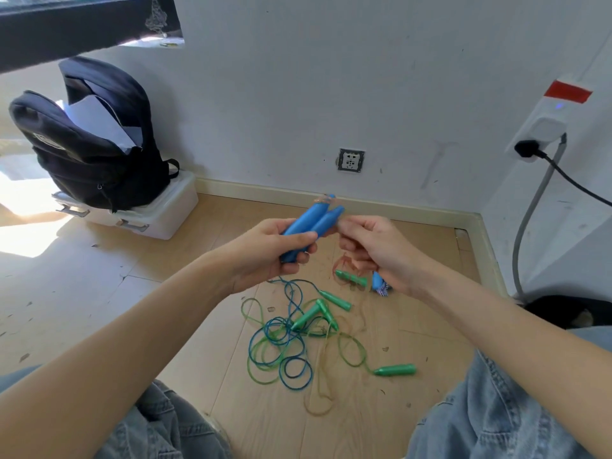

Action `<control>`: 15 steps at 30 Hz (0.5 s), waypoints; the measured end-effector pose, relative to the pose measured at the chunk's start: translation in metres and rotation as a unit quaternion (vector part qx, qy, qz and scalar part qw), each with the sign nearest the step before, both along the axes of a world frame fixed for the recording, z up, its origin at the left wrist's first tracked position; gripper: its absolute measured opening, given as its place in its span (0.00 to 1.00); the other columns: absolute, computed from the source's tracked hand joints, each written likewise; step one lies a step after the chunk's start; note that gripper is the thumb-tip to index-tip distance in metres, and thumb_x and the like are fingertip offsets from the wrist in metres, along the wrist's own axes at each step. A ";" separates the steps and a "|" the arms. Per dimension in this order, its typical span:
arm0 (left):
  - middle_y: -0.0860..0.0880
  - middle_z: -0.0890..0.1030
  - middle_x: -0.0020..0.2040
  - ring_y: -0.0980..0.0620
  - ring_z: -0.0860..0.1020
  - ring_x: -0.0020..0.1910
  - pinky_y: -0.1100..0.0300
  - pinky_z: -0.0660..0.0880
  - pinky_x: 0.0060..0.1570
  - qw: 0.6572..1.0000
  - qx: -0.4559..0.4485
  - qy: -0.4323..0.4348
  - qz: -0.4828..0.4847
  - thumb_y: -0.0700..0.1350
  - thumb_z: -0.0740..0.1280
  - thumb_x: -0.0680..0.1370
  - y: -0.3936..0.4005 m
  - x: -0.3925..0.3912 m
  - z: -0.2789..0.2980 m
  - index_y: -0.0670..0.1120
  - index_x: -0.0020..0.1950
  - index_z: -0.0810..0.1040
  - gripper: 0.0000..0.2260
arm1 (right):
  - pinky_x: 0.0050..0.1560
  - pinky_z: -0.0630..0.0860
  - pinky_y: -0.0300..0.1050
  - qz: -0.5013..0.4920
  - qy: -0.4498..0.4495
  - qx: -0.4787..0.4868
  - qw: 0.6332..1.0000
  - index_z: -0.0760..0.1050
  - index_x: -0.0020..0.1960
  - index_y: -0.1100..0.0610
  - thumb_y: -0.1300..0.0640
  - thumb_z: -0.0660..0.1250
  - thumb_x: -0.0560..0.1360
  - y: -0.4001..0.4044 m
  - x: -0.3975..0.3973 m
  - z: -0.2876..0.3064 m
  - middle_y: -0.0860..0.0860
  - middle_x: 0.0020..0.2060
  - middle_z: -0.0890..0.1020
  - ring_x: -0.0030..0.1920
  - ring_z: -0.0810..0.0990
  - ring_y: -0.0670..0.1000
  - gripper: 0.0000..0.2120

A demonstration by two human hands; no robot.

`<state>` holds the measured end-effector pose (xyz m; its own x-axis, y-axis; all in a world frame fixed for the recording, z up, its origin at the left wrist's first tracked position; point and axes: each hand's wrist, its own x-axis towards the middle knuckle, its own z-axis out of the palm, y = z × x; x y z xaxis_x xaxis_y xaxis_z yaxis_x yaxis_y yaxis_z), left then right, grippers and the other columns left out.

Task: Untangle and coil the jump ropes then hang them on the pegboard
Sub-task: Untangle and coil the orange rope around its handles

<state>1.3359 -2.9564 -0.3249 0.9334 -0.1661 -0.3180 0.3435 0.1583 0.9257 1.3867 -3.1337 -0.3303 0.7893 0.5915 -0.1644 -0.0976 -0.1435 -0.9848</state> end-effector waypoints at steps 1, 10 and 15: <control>0.49 0.74 0.36 0.58 0.70 0.28 0.69 0.66 0.25 0.999 -0.001 0.010 0.050 0.39 0.61 0.78 0.005 0.002 -0.001 0.42 0.54 0.76 0.07 | 0.23 0.53 0.34 0.013 -0.030 -0.043 0.999 0.77 0.43 0.57 0.57 0.58 0.80 -0.001 -0.001 -0.002 0.42 0.21 0.65 0.22 0.58 0.42 0.12; 0.44 0.78 0.47 0.46 0.76 0.40 0.57 0.70 0.36 0.799 0.600 -0.037 0.012 0.41 0.60 0.79 0.014 -0.003 -0.031 0.43 0.60 0.68 0.10 | 0.19 0.55 0.33 0.128 -0.015 -0.187 0.974 0.68 0.35 0.58 0.56 0.64 0.77 -0.005 -0.010 -0.003 0.46 0.22 0.61 0.21 0.56 0.44 0.14; 0.42 0.78 0.55 0.42 0.76 0.53 0.51 0.73 0.52 0.665 0.698 -0.091 -0.252 0.41 0.59 0.79 -0.012 -0.020 -0.042 0.44 0.63 0.66 0.13 | 0.17 0.53 0.32 0.029 0.094 -0.115 0.988 0.70 0.35 0.60 0.58 0.59 0.80 -0.018 0.006 0.005 0.44 0.17 0.60 0.17 0.55 0.42 0.15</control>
